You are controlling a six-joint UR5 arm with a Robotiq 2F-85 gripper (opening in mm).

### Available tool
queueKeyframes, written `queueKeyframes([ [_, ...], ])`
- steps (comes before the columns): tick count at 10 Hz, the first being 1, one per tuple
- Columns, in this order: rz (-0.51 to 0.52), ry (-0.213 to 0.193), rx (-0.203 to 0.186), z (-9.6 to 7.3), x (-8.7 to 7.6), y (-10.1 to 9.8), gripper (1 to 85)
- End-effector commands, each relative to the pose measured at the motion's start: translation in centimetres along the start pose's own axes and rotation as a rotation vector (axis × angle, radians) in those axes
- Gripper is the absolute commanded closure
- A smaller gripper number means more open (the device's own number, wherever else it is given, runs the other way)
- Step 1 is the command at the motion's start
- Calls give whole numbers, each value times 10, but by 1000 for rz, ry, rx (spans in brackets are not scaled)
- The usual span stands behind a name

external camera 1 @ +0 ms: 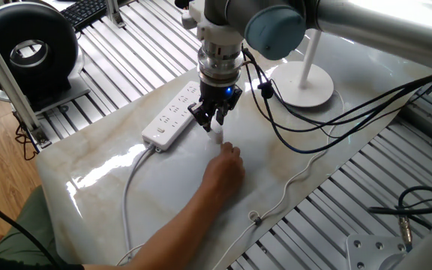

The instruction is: Plug in the power cord of the desk lamp, turn on the socket, and light up the desk lamp

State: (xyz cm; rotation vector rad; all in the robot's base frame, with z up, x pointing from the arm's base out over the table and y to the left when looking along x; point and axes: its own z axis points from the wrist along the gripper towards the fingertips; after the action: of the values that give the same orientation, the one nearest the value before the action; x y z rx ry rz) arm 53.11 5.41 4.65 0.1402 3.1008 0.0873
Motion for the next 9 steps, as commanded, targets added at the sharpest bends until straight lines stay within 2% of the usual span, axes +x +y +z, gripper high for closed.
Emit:
queueKeyframes([
  [1,36,-8,13,3,-2,-3,600],
  [3,79,-11,57,2,-5,-8,847],
  [6,54,-15,60,1,-7,-6,847],
  [7,43,-36,42,-1,-13,0,847],
  [8,12,-32,64,-6,-13,-3,847],
  [9,-36,-38,69,-11,-17,-2,847],
])
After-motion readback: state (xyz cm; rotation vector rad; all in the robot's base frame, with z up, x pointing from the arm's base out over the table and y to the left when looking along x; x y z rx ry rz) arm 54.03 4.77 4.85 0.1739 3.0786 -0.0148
